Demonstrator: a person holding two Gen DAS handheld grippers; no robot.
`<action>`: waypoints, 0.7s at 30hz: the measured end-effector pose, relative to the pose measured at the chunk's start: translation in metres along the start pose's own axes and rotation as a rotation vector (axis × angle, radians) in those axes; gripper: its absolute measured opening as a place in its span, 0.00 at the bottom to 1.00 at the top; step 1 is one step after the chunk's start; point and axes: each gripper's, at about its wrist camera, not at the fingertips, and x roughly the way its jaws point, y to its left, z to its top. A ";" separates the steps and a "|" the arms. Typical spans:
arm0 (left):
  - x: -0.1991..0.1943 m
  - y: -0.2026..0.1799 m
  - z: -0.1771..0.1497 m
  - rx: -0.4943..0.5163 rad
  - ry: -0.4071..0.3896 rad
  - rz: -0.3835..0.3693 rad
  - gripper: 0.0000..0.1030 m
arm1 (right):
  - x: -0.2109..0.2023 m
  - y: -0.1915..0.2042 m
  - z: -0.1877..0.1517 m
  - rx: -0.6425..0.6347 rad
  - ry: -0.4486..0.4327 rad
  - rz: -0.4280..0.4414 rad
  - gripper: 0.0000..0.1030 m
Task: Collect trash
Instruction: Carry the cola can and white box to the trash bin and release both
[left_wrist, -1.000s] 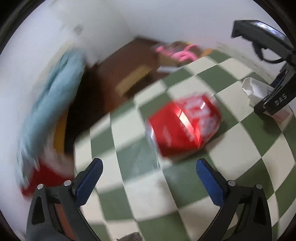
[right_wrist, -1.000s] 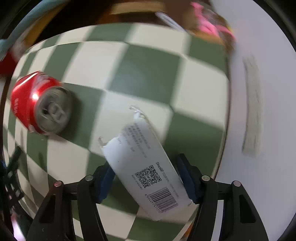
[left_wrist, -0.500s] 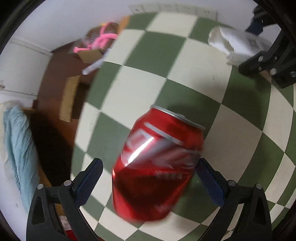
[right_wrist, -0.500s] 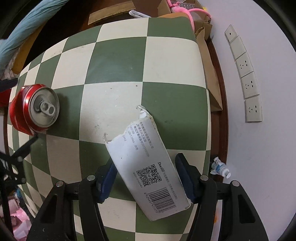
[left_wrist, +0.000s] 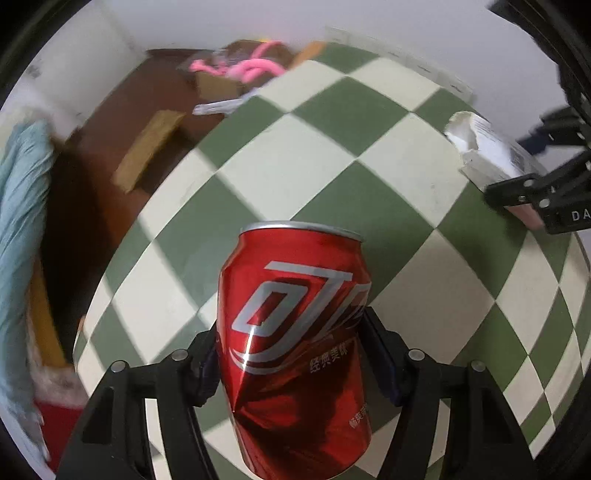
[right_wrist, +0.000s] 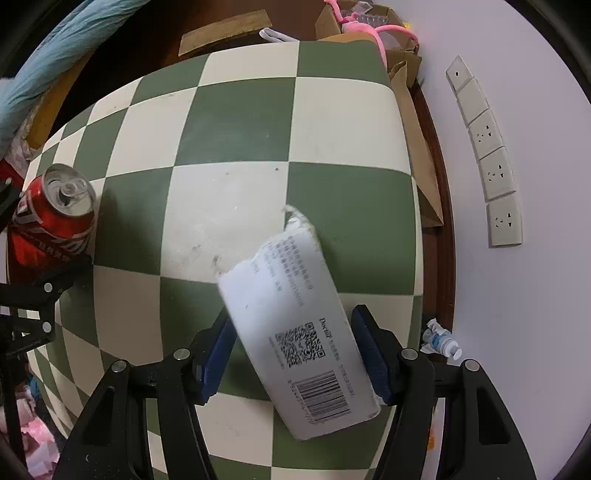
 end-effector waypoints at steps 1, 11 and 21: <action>-0.005 -0.003 -0.007 -0.036 -0.018 0.001 0.62 | -0.002 0.003 -0.004 -0.005 -0.015 -0.002 0.53; -0.074 -0.003 -0.092 -0.486 -0.084 -0.022 0.62 | -0.030 0.044 -0.067 0.067 -0.141 0.130 0.53; -0.171 0.022 -0.187 -0.720 -0.238 0.083 0.62 | -0.097 0.135 -0.147 0.029 -0.277 0.250 0.52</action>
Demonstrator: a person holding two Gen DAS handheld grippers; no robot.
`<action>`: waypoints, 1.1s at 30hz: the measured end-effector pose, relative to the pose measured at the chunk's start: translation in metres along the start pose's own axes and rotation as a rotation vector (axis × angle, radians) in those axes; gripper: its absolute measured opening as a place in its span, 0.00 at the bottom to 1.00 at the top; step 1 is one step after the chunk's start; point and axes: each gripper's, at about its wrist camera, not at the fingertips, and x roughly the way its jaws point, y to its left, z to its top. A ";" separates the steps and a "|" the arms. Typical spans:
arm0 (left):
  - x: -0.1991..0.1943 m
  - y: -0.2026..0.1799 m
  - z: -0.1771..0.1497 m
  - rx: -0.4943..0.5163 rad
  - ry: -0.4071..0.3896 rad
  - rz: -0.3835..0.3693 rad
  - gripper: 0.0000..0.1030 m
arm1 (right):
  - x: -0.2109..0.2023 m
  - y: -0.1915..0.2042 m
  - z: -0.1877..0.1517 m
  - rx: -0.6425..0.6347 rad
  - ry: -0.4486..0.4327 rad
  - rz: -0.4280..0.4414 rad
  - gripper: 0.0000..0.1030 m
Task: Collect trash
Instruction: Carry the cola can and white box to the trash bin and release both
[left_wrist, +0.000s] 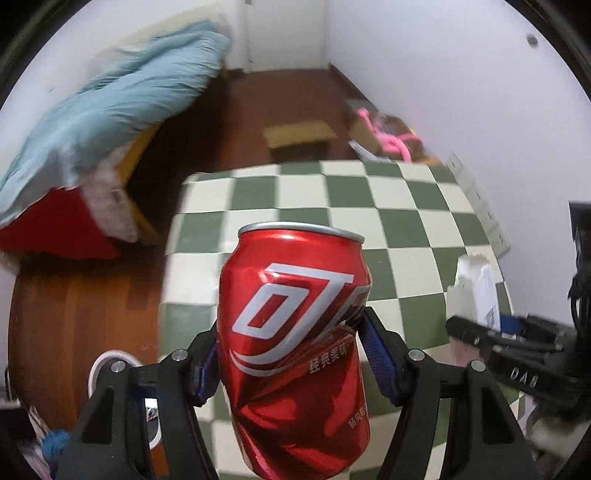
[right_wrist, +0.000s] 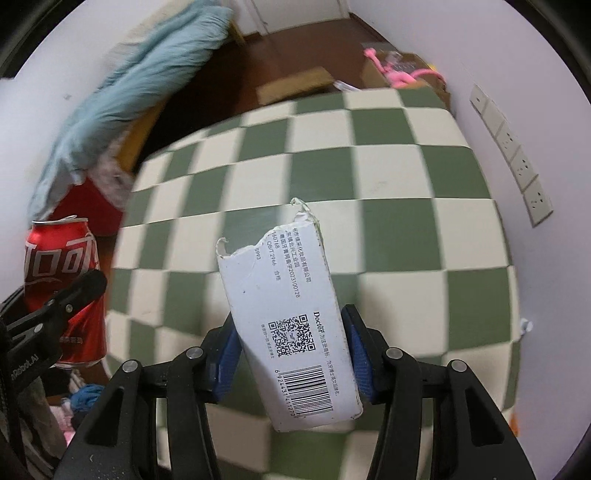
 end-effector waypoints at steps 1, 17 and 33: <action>-0.011 0.009 -0.003 -0.019 -0.011 0.002 0.62 | -0.005 0.008 -0.003 -0.005 -0.004 0.016 0.52; -0.113 0.193 -0.080 -0.258 -0.101 0.155 0.62 | -0.043 0.223 -0.063 -0.181 -0.012 0.230 0.52; 0.002 0.380 -0.167 -0.602 0.130 0.097 0.62 | 0.139 0.397 -0.117 -0.356 0.306 0.209 0.52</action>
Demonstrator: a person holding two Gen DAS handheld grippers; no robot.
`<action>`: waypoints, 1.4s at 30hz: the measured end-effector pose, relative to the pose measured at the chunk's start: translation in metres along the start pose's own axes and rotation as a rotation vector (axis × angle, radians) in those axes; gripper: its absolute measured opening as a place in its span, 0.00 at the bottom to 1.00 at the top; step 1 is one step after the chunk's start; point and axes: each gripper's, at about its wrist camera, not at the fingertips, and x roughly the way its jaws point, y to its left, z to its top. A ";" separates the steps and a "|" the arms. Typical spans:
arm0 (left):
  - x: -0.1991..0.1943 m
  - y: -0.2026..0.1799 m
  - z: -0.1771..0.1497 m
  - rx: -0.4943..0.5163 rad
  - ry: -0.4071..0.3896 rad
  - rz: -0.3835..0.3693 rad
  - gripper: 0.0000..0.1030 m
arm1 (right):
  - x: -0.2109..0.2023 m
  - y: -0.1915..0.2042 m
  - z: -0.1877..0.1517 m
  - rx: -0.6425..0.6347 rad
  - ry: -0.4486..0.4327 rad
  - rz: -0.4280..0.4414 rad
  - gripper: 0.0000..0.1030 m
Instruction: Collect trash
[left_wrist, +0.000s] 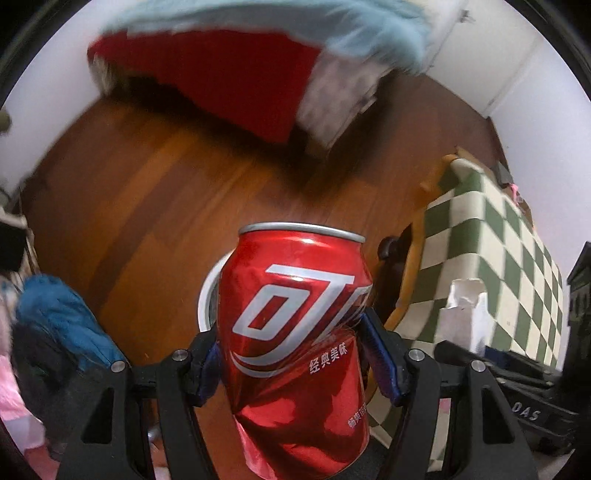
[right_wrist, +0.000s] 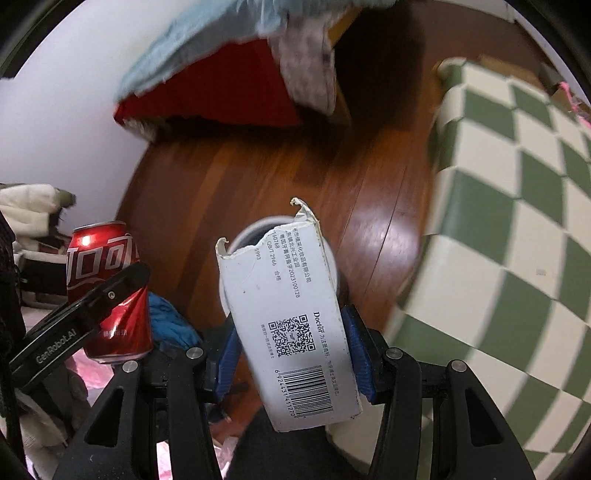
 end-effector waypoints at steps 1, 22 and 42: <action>0.016 0.009 0.003 -0.015 0.034 -0.032 0.62 | 0.016 0.002 0.004 0.005 0.026 -0.001 0.52; 0.051 0.082 -0.016 -0.154 0.072 0.105 0.95 | 0.158 0.017 0.040 0.026 0.251 0.000 0.97; -0.114 0.025 -0.086 -0.110 -0.108 0.129 0.95 | -0.052 0.060 -0.052 -0.225 0.049 -0.079 0.99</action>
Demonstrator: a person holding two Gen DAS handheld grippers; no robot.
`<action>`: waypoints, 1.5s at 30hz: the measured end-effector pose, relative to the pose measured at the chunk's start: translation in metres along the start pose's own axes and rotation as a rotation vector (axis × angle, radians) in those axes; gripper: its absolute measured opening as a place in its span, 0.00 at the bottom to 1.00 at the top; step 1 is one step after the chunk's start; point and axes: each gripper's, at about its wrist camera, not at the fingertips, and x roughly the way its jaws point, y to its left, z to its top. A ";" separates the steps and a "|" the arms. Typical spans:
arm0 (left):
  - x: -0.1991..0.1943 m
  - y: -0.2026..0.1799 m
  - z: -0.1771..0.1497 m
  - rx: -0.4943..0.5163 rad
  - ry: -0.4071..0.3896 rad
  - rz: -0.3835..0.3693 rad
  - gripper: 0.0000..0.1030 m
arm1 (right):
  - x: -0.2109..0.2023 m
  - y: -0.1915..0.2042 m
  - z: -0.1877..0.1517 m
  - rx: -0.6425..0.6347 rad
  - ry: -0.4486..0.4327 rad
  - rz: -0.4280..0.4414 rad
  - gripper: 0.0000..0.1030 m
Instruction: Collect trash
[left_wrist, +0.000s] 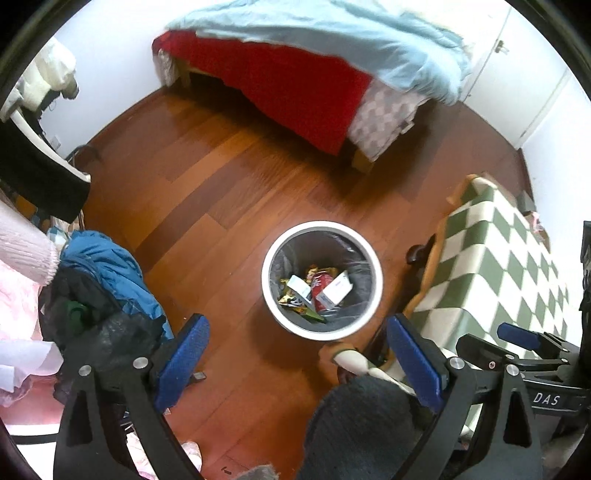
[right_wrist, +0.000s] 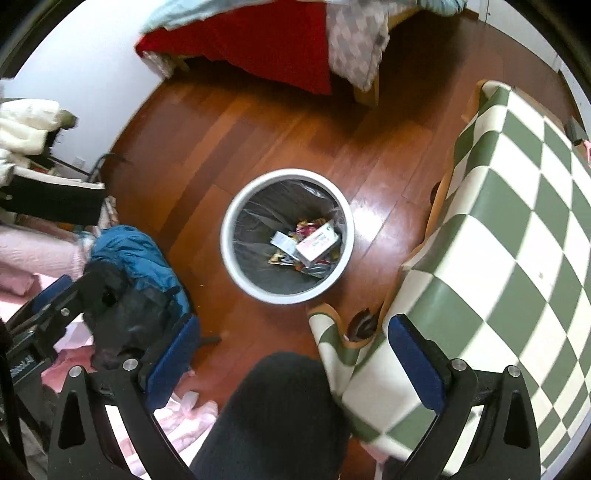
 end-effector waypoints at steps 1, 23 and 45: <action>-0.011 -0.003 -0.002 0.008 -0.009 -0.005 0.95 | -0.012 0.001 -0.004 -0.005 -0.013 0.009 0.99; -0.171 -0.015 -0.036 0.029 -0.144 -0.190 0.95 | -0.205 0.039 -0.078 -0.101 -0.151 0.222 0.99; -0.204 -0.011 -0.048 0.040 -0.170 -0.236 0.95 | -0.241 0.055 -0.086 -0.141 -0.138 0.292 1.00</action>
